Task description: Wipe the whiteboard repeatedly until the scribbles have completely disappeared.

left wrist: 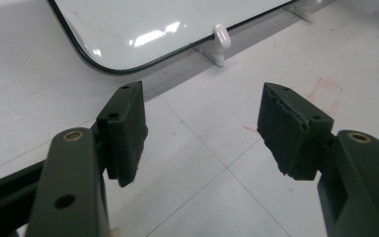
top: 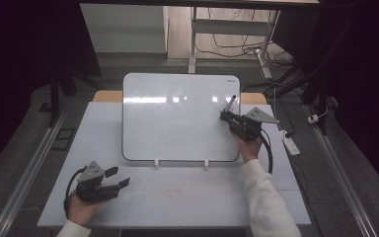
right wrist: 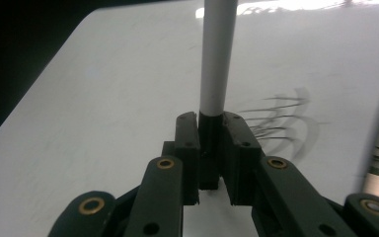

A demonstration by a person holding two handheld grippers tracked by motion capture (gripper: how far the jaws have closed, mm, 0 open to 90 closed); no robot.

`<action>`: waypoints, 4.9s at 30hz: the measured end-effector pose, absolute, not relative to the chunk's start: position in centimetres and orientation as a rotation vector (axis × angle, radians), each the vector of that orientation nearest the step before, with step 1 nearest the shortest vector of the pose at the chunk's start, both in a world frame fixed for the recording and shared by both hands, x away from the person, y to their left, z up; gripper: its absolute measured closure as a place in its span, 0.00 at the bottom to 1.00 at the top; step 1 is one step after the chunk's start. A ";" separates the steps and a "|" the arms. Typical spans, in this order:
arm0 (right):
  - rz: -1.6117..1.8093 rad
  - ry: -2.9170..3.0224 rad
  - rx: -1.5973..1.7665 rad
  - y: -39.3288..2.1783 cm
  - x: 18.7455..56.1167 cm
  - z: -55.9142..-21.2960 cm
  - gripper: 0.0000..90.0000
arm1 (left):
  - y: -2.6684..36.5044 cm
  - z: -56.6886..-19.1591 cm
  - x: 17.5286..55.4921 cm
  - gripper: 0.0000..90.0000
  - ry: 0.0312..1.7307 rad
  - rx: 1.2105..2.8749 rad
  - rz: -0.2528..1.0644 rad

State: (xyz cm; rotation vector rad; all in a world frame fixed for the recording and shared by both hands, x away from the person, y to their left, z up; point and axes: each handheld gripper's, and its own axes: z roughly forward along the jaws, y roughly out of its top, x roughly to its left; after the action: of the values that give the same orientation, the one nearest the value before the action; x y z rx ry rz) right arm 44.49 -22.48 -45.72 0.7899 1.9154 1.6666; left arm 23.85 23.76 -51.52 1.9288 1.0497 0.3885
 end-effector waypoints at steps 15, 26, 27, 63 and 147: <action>1.613 1.923 0.772 -23.8 44.4 -45.4 0.87 | 23.8 -51.6 23.9 0.40 1.051 1.929 0.388; 1.631 1.857 0.839 -25.9 45.5 -44.3 0.87 | 23.8 -51.6 23.9 0.40 1.052 1.929 0.389; 1.637 1.854 0.845 -25.9 45.7 -44.2 0.87 | 23.8 -51.6 23.8 0.40 1.054 1.926 0.391; 1.584 1.964 0.703 -23.5 47.3 -42.9 0.87 | 24.0 -51.7 24.0 0.40 1.065 1.920 0.392; 1.673 1.811 0.777 -24.5 46.8 -44.0 0.87 | 24.0 -51.5 23.8 0.40 1.057 1.915 0.404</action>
State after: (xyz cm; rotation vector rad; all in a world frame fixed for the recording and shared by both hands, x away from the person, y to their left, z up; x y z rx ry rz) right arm 46.85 -24.54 -43.97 0.7768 1.8109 1.6732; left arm 23.81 23.97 -51.49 1.9155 1.0567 0.4043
